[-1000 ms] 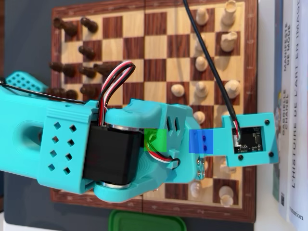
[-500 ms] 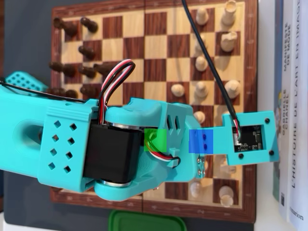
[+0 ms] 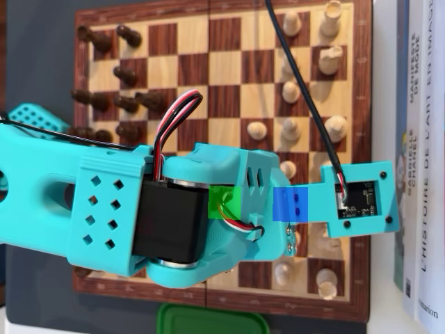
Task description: Play chess
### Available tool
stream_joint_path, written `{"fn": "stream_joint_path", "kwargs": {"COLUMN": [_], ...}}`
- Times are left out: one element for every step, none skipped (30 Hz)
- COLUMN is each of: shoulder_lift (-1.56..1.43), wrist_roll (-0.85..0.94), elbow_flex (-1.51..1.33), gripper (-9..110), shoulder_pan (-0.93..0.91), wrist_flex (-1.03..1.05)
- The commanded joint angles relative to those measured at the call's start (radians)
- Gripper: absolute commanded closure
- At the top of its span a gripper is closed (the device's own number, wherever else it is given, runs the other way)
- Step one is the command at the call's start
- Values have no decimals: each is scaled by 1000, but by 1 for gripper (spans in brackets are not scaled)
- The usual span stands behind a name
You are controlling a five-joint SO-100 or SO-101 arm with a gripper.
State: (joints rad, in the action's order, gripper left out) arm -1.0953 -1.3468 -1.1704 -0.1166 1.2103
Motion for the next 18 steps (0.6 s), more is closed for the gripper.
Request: {"fn": "stream_joint_path", "kwargs": {"shoulder_lift": [-17,-17,-15,-15,-15,-15,-15,-17,-17,-17,-18,-18,-18,-18,-18,-18,-18,-18], "wrist_roll": [5,5,5,5,5,5,5,5,5,5,5,5,5,5,5,5,5,5], "elbow_flex": [25,25,25,25,25,25,25,25,25,25,25,25,23,23,21,21,21,21], "gripper": [87,87,87,87,87,87,88,89,91,93,94,94,94,94,94,94,94,94], "shoulder_pan": [8,8,8,8,8,8,8,8,8,8,8,8,8,8,8,6,6,6], "wrist_flex": [-6,-6,-3,0,0,0,0,0,0,0,0,0,0,0,0,0,0,0]}}
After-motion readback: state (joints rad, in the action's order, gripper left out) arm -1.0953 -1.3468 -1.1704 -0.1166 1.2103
